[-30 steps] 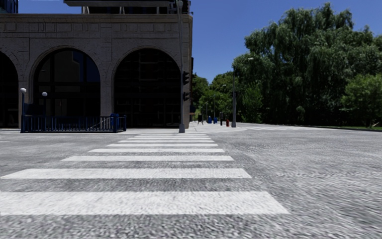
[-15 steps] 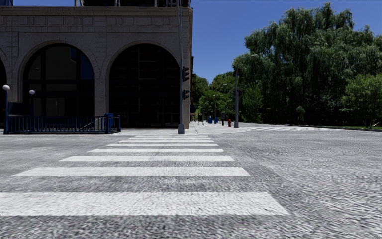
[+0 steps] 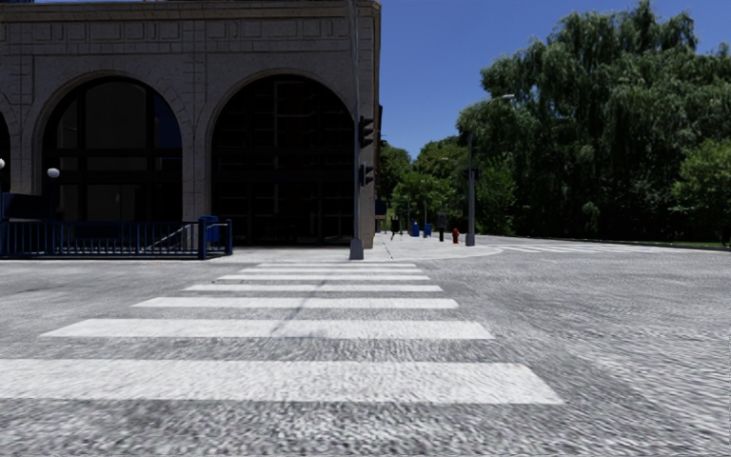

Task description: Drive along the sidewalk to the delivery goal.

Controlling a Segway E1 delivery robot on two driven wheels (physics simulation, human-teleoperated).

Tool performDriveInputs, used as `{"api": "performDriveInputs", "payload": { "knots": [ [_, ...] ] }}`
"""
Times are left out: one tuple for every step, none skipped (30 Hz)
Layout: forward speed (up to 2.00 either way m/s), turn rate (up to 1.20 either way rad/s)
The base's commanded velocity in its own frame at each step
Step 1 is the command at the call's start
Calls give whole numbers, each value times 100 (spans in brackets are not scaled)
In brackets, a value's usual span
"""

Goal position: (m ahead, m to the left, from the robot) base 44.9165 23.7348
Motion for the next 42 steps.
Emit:
{"api": "performDriveInputs", "payload": {
  "knots": [
    [200,21],
    [200,21],
    [200,21],
    [200,22],
    [200,22],
    [200,23],
    [200,24],
    [200,24],
    [200,26],
    [200,27],
    [200,28],
    [200,29],
    [200,29],
    [200,34],
    [200,41],
    [200,41],
    [200,43],
    [200,43],
    [200,26],
    [200,26],
    [200,15],
    [200,8],
    [200,8],
    [200,0],
    [200,0],
    [200,0],
    [200,0],
    [200,0],
    [200,0],
    [200,0],
    [200,0],
    [200,0],
    [200,0],
    [200,0],
    [200,0],
    [200,0],
    [200,0],
    [200,0],
    [200,15],
    [200,27],
    [200,27],
    [200,30]
  ]
}}
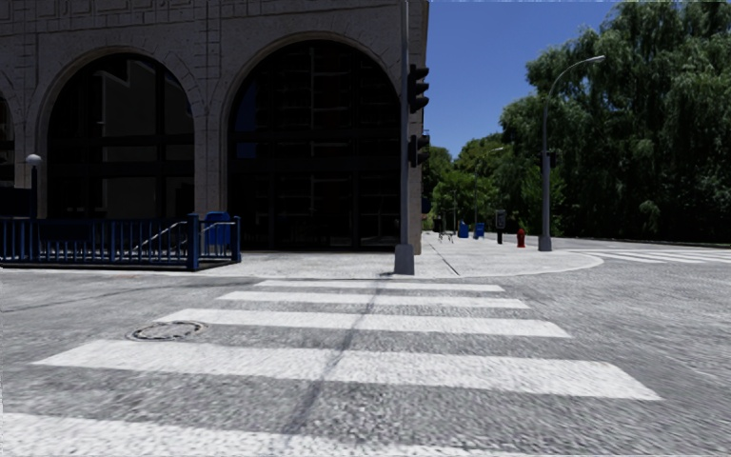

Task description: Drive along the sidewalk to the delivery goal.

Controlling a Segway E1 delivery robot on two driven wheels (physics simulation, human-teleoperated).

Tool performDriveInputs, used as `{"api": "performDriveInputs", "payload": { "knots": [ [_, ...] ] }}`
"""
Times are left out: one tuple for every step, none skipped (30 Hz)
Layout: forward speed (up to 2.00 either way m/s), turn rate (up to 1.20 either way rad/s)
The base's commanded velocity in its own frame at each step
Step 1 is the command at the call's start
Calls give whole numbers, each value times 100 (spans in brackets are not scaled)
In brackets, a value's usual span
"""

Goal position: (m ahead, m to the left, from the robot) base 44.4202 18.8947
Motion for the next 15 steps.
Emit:
{"api": "performDriveInputs", "payload": {
  "knots": [
    [200,29],
    [200,26],
    [200,26],
    [200,22],
    [200,19],
    [200,19],
    [200,14],
    [200,4],
    [200,0],
    [200,0],
    [200,0],
    [200,0],
    [200,0],
    [200,0],
    [200,0]
  ]
}}
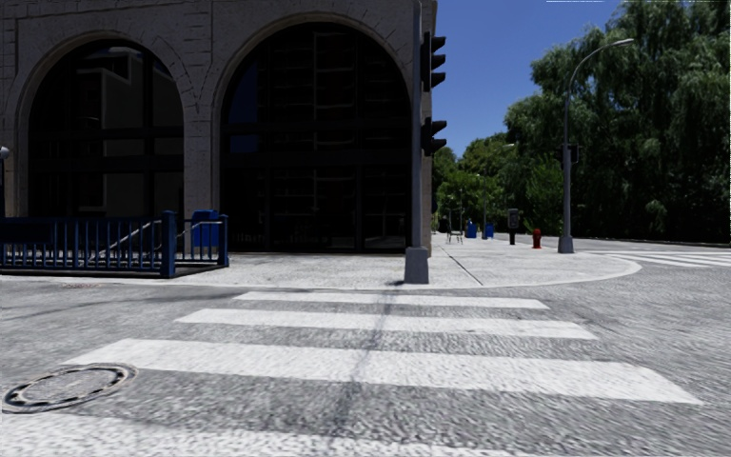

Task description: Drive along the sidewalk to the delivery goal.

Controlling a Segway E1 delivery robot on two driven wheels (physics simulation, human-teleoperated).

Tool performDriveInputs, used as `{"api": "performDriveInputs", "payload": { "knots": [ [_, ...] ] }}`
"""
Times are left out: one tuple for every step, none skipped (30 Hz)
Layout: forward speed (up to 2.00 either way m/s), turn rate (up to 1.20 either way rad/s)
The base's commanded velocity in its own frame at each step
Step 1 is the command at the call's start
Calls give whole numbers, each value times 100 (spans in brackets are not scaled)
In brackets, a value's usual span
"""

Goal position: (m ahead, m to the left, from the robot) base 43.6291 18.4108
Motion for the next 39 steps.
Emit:
{"api": "performDriveInputs", "payload": {
  "knots": [
    [200,0],
    [200,0],
    [200,0],
    [200,0],
    [200,0],
    [200,0],
    [200,0],
    [200,0],
    [200,0],
    [200,0],
    [200,0],
    [200,0],
    [200,3],
    [200,3],
    [200,10],
    [200,12],
    [200,13],
    [200,13],
    [200,14],
    [200,19],
    [200,23],
    [200,23],
    [200,23],
    [200,23],
    [200,23],
    [200,23],
    [200,23],
    [200,23],
    [200,23],
    [200,23],
    [200,23],
    [200,23],
    [200,23],
    [200,24],
    [200,25],
    [200,25],
    [200,25],
    [200,25],
    [200,25]
  ]
}}
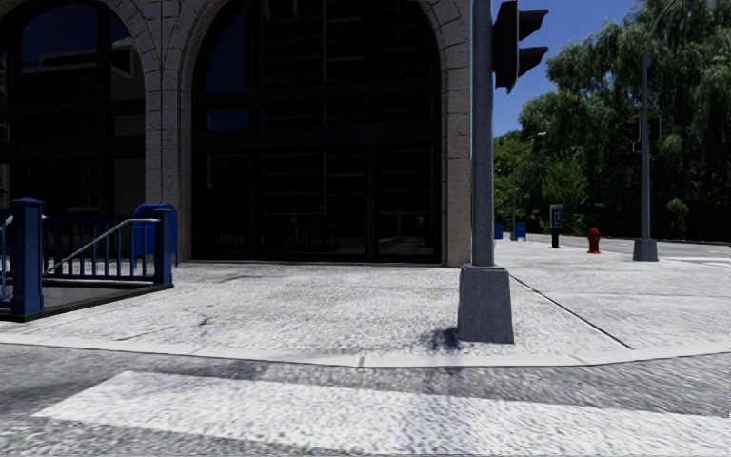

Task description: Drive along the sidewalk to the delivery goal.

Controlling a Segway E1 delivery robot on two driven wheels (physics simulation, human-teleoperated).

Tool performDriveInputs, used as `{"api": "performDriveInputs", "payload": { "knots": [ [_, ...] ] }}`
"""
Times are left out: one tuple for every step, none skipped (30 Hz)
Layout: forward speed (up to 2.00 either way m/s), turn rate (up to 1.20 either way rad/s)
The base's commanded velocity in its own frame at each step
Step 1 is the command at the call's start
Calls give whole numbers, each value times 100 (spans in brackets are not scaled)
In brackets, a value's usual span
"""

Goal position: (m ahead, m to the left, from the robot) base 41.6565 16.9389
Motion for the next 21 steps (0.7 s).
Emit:
{"api": "performDriveInputs", "payload": {
  "knots": [
    [200,25],
    [200,29],
    [200,35],
    [200,35],
    [200,43],
    [200,46],
    [200,47],
    [200,47],
    [198,48],
    [177,48],
    [177,48],
    [158,48],
    [154,48],
    [154,48],
    [154,48],
    [156,48],
    [169,48],
    [169,48],
    [175,38],
    [177,30],
    [177,28]
  ]
}}
